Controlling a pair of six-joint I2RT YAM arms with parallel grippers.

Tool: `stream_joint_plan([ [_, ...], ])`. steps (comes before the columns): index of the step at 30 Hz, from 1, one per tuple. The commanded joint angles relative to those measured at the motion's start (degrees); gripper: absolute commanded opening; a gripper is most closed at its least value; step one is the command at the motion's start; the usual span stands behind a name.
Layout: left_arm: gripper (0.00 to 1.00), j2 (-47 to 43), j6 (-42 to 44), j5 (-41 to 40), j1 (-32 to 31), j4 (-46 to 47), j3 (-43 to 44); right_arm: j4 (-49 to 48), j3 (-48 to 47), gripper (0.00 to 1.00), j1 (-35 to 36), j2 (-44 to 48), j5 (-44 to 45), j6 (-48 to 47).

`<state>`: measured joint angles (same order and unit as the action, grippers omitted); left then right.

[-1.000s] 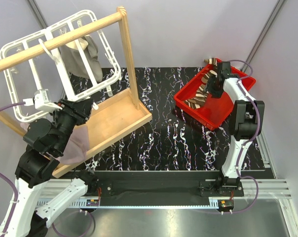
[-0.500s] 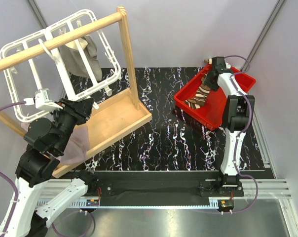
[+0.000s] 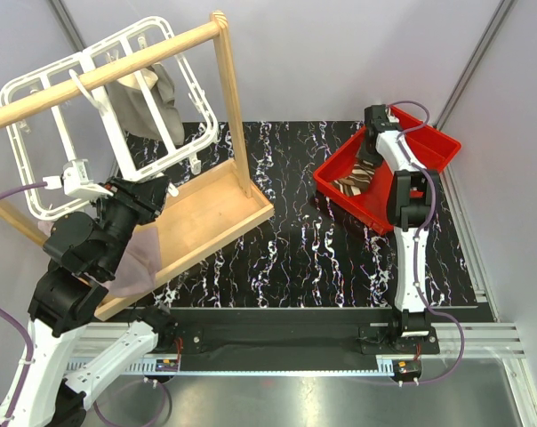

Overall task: Clip the socks to the hanger
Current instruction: Pick up the sock from the bin, then clamp the sock onto the hanger.

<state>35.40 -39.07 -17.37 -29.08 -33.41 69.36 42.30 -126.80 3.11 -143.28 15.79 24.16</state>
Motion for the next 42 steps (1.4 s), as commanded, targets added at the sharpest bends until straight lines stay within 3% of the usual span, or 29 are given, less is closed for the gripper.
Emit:
stream_joint_plan([
  [1,0.0,0.6,-0.3,0.3,0.0,1.4,1.7,3.7,-3.7,0.43,0.0,-2.2,1.4,-1.1],
  [2,0.0,0.6,-0.4,0.1,0.0,1.2,1.8,3.9,-4.0,0.3,0.0,-2.3,1.3,-1.3],
  [4,0.0,0.5,-0.7,0.1,0.0,0.9,1.8,3.8,-4.3,0.18,-0.1,-2.6,0.3,-1.7],
  [5,0.0,0.5,-0.8,0.1,0.1,0.8,1.8,3.8,-4.3,0.06,-0.1,-2.6,0.4,-1.6],
  [7,0.0,0.5,-1.5,0.1,0.0,0.1,2.3,3.1,-3.5,0.0,-0.1,-1.4,0.0,-1.8],
  [11,0.0,1.2,-3.7,0.3,0.1,-1.6,3.4,-2.4,5.6,0.0,0.0,5.3,-0.1,-2.9],
  [14,0.0,1.9,-5.8,0.5,0.1,-3.2,4.7,-8.4,13.1,0.0,0.0,15.3,-1.8,-3.8],
  [16,0.0,2.1,-6.8,0.6,0.0,-4.1,5.8,-14.7,23.0,0.0,0.2,25.2,-5.1,-4.2],
  [20,0.0,2.7,-7.7,-0.1,0.1,-6.3,7.8,-21.8,39.0,0.0,1.4,40.8,-15.5,-3.7],
  [25,0.0,3.4,-7.8,-0.7,0.0,-8.8,9.6,-23.2,48.7,0.0,5.3,58.4,-25.3,-4.8],
  [30,0.0,3.3,-8.0,-0.3,0.1,-9.1,10.6,-26.4,58.4,0.0,10.4,72.3,-42.8,-5.2],
  [36,0.0,4.8,-10.0,3.0,0.0,-9.0,11.2,-30.3,64.8,0.0,23.7,80.2,-52.9,-5.9],
  [42,0.0,6.3,-10.7,5.7,0.0,-7.9,11.2,-32.5,59.6,0.0,36.1,75.5,-53.2,-6.1],
])
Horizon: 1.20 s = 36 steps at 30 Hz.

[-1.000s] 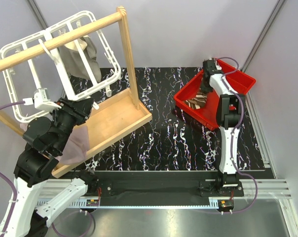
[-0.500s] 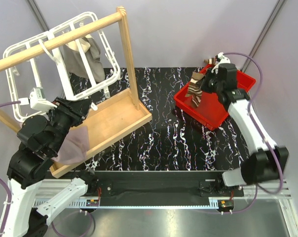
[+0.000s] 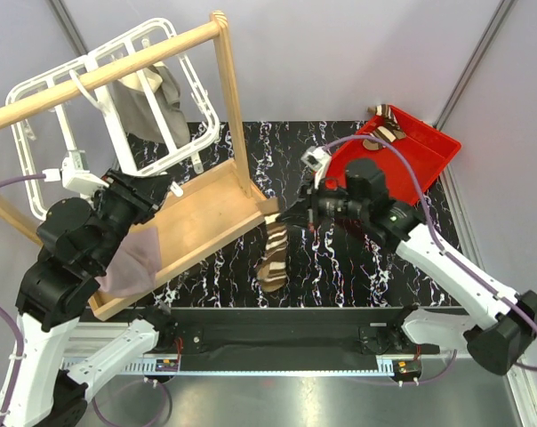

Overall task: Clip the socks to the hanger
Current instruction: Clamp the sock onto the hanger.

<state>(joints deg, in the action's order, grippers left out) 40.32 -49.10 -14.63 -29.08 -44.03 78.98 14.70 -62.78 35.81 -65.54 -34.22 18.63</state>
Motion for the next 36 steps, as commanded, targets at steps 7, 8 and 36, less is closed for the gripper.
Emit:
stream_joint_plan([
  [7,0.0,2.0,-1.0,3.6,0.0,3.5,1.4,-4.2,-17.6,0.0,12.9,-14.0,-2.0,-0.1],
  [8,0.0,2.0,-1.0,3.6,0.0,3.7,1.4,-4.1,-20.5,0.0,14.3,-15.1,-1.7,-0.1],
  [36,0.0,2.1,-1.1,3.6,0.1,3.8,0.7,-0.9,-37.5,0.0,18.9,-27.1,-0.4,-0.3],
])
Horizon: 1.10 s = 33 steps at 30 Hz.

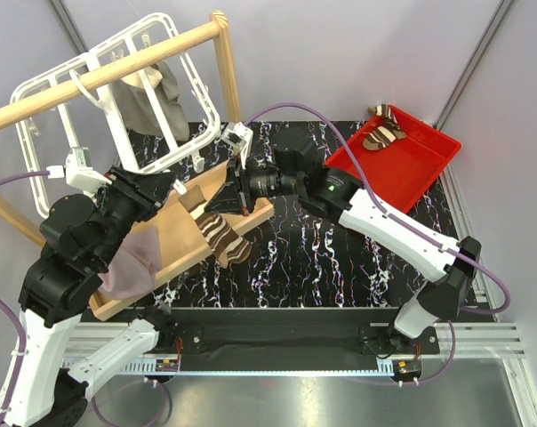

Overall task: Clip the socks to the hanger
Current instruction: Clamp the sock onto the hanger.

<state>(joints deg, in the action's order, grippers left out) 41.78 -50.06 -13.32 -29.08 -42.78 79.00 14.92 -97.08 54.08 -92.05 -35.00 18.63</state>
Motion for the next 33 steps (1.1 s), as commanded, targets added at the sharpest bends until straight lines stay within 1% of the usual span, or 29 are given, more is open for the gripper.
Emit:
stream_joint_plan([
  [1,0.0,0.7,-0.1,2.2,0.0,2.4,0.7,-0.9,-3.6,0.0,0.6,-0.8,0.4,-0.3],
  [23,0.0,-0.3,0.7,2.8,0.0,3.4,-0.2,-1.6,-9.0,0.0,1.2,-3.8,0.4,1.0],
  [24,0.06,-1.1,0.7,2.9,0.0,3.8,-0.9,-1.6,-9.1,0.0,1.3,-4.0,0.2,1.1],
  [25,0.33,-1.7,0.7,3.0,0.0,4.5,-1.5,-1.9,-8.7,0.0,1.3,-4.2,0.2,1.1],
  [27,0.48,-3.6,-0.1,2.4,0.0,4.6,-3.3,-2.6,-8.0,0.0,1.3,-4.1,0.1,1.6],
  [29,0.6,-5.2,0.1,2.6,0.1,5.2,-4.6,-3.9,-6.9,0.0,1.3,-3.8,0.0,1.9],
  [33,0.64,-9.4,1.1,5.1,0.1,6.0,-7.5,-4.5,-5.9,0.0,1.3,-3.9,0.9,1.6],
])
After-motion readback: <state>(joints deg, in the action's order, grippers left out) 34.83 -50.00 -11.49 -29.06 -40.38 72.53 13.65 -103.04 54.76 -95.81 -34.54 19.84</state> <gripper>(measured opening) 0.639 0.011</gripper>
